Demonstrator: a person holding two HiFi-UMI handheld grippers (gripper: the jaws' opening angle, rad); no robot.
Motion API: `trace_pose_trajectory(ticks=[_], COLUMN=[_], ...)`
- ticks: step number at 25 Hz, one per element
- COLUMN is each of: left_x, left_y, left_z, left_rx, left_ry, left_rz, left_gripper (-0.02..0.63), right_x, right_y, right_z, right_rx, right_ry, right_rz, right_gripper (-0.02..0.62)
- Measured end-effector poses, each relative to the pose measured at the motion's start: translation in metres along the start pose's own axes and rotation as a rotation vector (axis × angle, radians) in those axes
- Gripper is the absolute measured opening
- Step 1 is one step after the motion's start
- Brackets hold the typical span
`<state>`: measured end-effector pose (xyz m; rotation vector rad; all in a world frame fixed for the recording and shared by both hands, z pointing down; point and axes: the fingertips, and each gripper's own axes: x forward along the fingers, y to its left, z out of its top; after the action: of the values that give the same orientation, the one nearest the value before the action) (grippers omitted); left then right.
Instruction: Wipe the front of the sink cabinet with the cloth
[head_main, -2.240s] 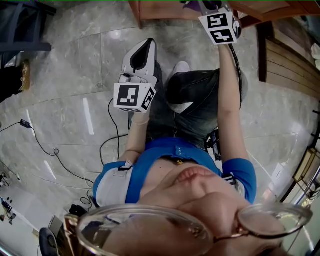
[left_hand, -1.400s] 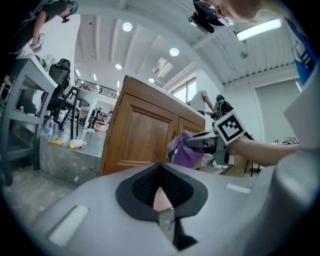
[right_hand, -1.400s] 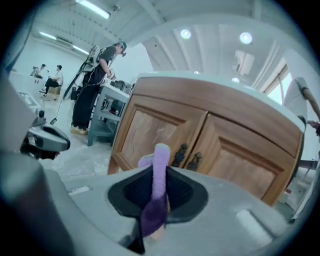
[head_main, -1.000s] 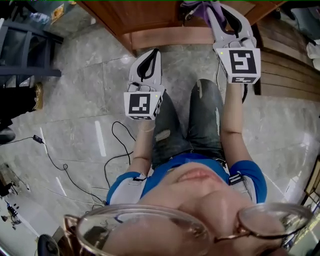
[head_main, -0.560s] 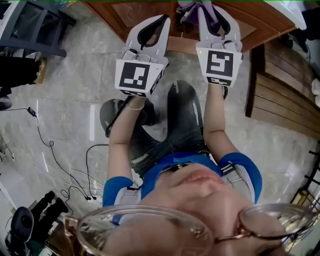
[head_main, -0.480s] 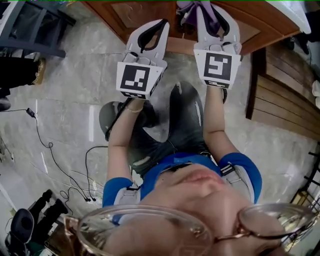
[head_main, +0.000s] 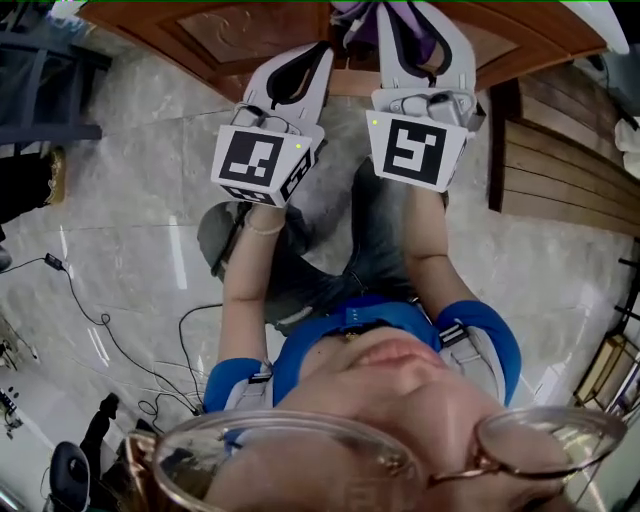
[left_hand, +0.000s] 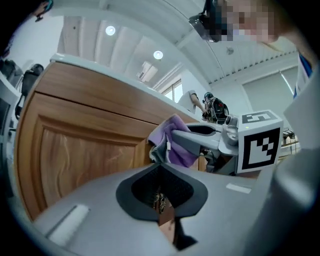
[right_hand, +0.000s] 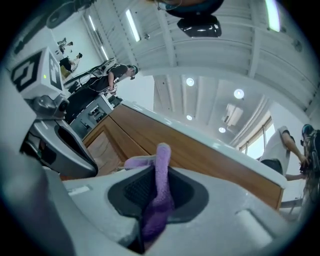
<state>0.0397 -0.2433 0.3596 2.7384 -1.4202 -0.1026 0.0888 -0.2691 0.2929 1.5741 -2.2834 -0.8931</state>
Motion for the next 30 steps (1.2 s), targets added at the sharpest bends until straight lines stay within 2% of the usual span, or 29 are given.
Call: trace_pose_trajectory(ticks=[10, 15, 19, 21, 30], left_x=[0.014, 0.016, 0.016, 0.016, 0.016], left_y=[-0.034, -0.033, -0.043, -0.047, -0.051], left_z=[-0.002, -0.005, -0.004, -0.004, -0.009], left_rx=[0.019, 0.059, 0.08, 0.1, 0.103], left_ry=[-0.012, -0.007, 0.001, 0.005, 0.02], left_rz=[-0.081, -0.055, -0.074, -0.085, -0.097], left_gripper=[0.0, 0.0, 0.0, 0.002, 0.0], right_x=[-0.016, -0.025, -0.036, -0.041, -0.059], right_y=[-0.034, -0.053, -0.074, -0.088, -0.129], right_z=[-0.02, -0.031, -0.046, -0.053, -0.078], right_rx=[0.042, 0.072, 0.089, 0.101, 0.107], right_ry=[0.031, 0.031, 0.048, 0.024, 0.05], right_rz=[-0.012, -0.015, -0.053, -0.072, -0.122], right_gripper=[0.06, 0.06, 0.06, 0.06, 0.06])
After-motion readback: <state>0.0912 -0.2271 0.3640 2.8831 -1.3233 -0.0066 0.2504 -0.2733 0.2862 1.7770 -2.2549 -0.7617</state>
